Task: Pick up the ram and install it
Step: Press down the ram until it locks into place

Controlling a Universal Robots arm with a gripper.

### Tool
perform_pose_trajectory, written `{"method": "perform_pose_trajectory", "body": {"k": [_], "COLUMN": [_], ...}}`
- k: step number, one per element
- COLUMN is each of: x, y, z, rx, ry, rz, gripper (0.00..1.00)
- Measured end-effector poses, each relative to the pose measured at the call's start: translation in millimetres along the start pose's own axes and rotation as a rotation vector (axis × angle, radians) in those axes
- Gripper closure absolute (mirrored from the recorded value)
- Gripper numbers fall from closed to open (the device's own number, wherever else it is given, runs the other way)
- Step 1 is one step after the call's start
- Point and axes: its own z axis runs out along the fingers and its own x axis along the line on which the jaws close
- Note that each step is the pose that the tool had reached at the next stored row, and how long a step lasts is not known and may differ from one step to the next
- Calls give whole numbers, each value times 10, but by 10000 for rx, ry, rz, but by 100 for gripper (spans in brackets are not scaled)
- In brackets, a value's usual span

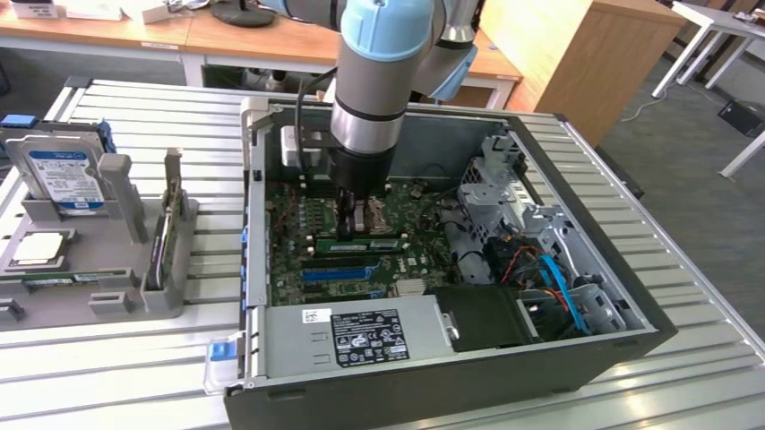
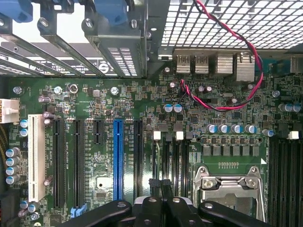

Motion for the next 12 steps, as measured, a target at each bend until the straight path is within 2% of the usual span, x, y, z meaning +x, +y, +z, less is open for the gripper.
{"method": "perform_pose_trajectory", "body": {"k": [12], "x": [0], "y": [1], "z": [19], "rx": [3], "ry": [-12], "rz": [1], "gripper": [90]}}
